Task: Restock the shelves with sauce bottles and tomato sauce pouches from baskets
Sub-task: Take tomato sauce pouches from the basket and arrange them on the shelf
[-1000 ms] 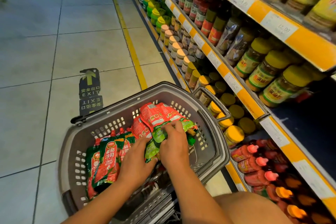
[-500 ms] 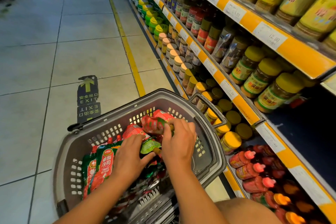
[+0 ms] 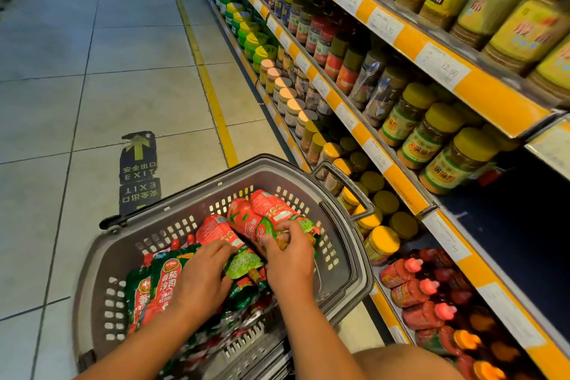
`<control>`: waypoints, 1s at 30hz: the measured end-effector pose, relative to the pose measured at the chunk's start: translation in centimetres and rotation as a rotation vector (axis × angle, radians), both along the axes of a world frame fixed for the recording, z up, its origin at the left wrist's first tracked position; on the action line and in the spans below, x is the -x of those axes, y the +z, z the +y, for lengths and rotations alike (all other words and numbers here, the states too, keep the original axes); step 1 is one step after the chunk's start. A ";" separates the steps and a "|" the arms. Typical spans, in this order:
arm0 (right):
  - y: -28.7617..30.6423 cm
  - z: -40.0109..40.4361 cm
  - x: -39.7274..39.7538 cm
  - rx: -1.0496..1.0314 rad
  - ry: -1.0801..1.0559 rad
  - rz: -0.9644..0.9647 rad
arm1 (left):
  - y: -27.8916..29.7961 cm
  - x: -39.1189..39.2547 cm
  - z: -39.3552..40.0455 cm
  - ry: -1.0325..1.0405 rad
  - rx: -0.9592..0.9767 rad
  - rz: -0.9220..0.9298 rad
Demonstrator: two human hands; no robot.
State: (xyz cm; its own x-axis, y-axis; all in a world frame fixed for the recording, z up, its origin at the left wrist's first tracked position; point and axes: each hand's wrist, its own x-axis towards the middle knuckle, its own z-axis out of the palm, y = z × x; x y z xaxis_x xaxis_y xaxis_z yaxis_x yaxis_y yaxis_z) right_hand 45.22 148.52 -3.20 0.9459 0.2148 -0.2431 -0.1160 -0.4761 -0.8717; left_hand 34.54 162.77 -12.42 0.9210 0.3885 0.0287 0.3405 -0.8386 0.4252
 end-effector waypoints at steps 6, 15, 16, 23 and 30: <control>-2.2 0.5 -0.3 0.136 0.052 0.134 | 0.1 0.1 -0.2 0.027 0.070 -0.018; -2.3 1.9 -0.2 0.306 0.036 0.029 | 0.4 0.7 -0.4 0.038 0.074 -0.038; -2.1 2.0 -0.1 0.304 0.048 0.004 | 0.7 0.8 -0.4 0.034 0.071 -0.036; -0.1 0.7 0.3 0.155 0.056 -0.108 | 2.2 3.2 0.4 0.007 0.113 -0.085; 3.0 -1.8 0.6 -0.089 -0.012 -0.085 | 6.6 5.2 1.9 0.183 0.284 -0.240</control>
